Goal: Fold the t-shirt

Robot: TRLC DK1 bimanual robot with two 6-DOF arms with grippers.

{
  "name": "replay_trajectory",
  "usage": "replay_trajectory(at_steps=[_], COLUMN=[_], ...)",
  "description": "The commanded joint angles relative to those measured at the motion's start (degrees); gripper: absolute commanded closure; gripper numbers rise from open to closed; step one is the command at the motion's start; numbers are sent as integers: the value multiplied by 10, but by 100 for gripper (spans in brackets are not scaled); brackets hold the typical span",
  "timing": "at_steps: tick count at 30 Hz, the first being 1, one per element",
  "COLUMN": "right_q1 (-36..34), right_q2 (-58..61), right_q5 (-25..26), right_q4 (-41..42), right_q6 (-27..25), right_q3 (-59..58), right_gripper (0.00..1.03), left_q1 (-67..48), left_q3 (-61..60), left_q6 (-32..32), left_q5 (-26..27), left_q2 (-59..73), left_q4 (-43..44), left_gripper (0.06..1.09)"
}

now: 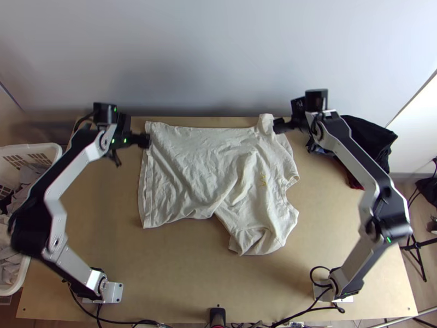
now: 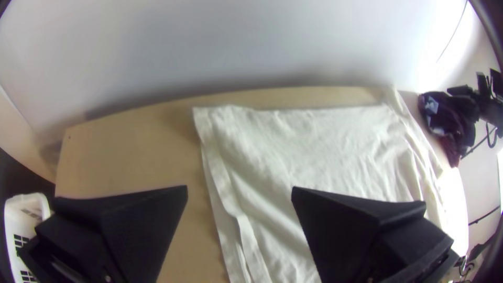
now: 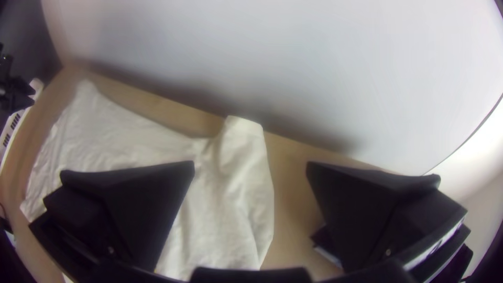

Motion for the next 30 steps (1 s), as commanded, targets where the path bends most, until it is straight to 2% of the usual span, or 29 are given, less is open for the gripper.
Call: replay_trajectory(at_steps=[1, 8, 15, 19, 20, 24, 28, 30], right_q1=[15, 44, 65, 71, 76, 112, 138, 150], right_q2=[-143, -258, -340, -361, -365, -376, -384, -392], right_q5=[-7, -8, -8, -8, -8, -8, -17, -22], right_q4=[-16, -45, -87, -102, -105, -119, -153, -174], right_q6=[6, 12, 15, 11, 11, 11, 10, 7], right_q3=[-141, -257, -323, -336, -338, -359, -368, -372], right_gripper=[3, 3, 3, 3, 3, 3, 3, 4], left_q1=[-19, -44, -51, -85, -98, -143, -166, -166], left_q3=[-156, -236, -313, -353, -360, -375, -379, -380], left_q6=[19, 55, 94, 91, 85, 55, 41, 39], left_q5=[15, 15, 14, 15, 15, 15, 15, 15], left_q2=[-147, -238, -280, -302, -305, -304, -293, -287], left_q4=[-73, -195, -269, -269, -268, -258, -243, -233], left_gripper=[12, 13, 16, 18, 20, 21, 29, 40])
